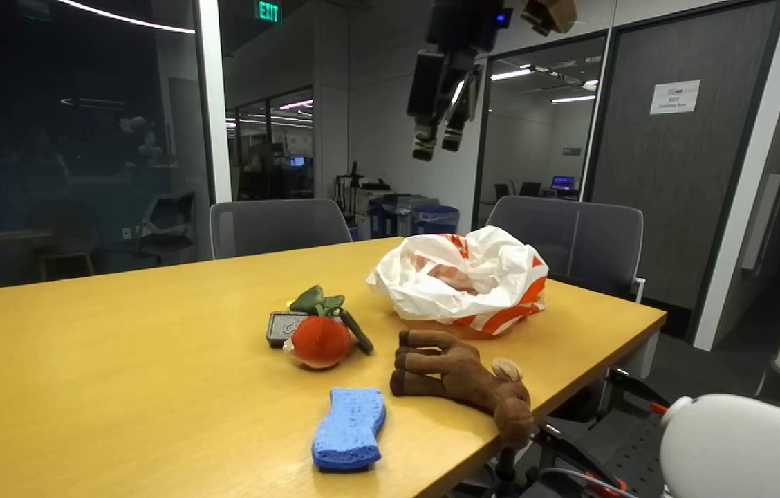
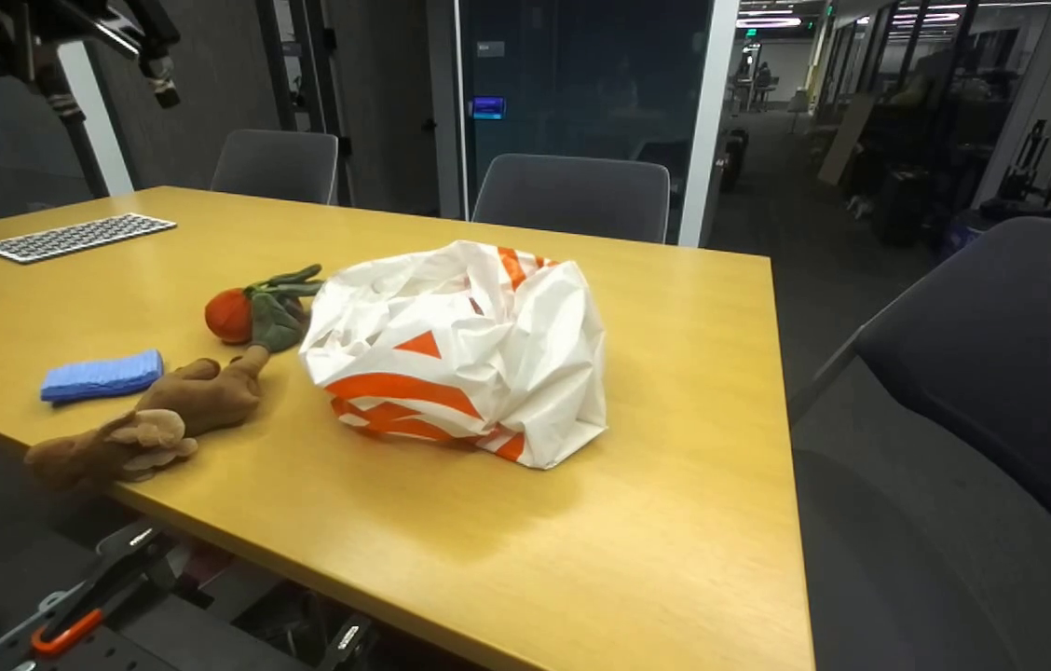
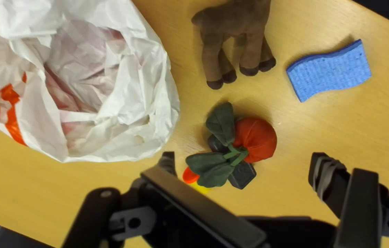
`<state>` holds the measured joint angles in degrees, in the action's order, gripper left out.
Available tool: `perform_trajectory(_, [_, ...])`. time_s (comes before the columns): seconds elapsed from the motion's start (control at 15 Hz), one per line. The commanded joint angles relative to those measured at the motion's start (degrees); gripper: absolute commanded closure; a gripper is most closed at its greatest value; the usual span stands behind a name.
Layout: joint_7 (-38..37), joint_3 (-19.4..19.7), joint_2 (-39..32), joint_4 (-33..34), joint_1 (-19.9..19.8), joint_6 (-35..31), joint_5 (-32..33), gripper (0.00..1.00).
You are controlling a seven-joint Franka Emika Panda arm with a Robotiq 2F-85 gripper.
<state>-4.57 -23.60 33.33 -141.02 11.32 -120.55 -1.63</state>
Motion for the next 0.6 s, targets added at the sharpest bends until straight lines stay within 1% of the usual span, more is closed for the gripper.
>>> perform_trajectory(0.0, [0.2, -4.9, -14.6, 11.5, -3.6, -0.8, 4.0, 0.00])
perform_trajectory(0.2, [-0.7, -8.1, -24.9, 18.9, -6.1, -0.2, 10.0, 0.00])
perform_trajectory(0.27, [-1.0, -8.7, -28.3, 20.6, -6.6, -1.9, 12.6, 0.00])
perform_trajectory(0.33, [-1.4, -9.1, -31.8, 23.1, -7.0, -1.7, 14.8, 0.00])
perform_trajectory(0.47, [-2.5, -8.8, -38.7, 26.6, -6.6, -4.5, 16.6, 0.00])
perform_trajectory(0.53, [-3.2, -3.9, -41.7, 27.8, -1.6, -5.1, 17.9, 0.00])
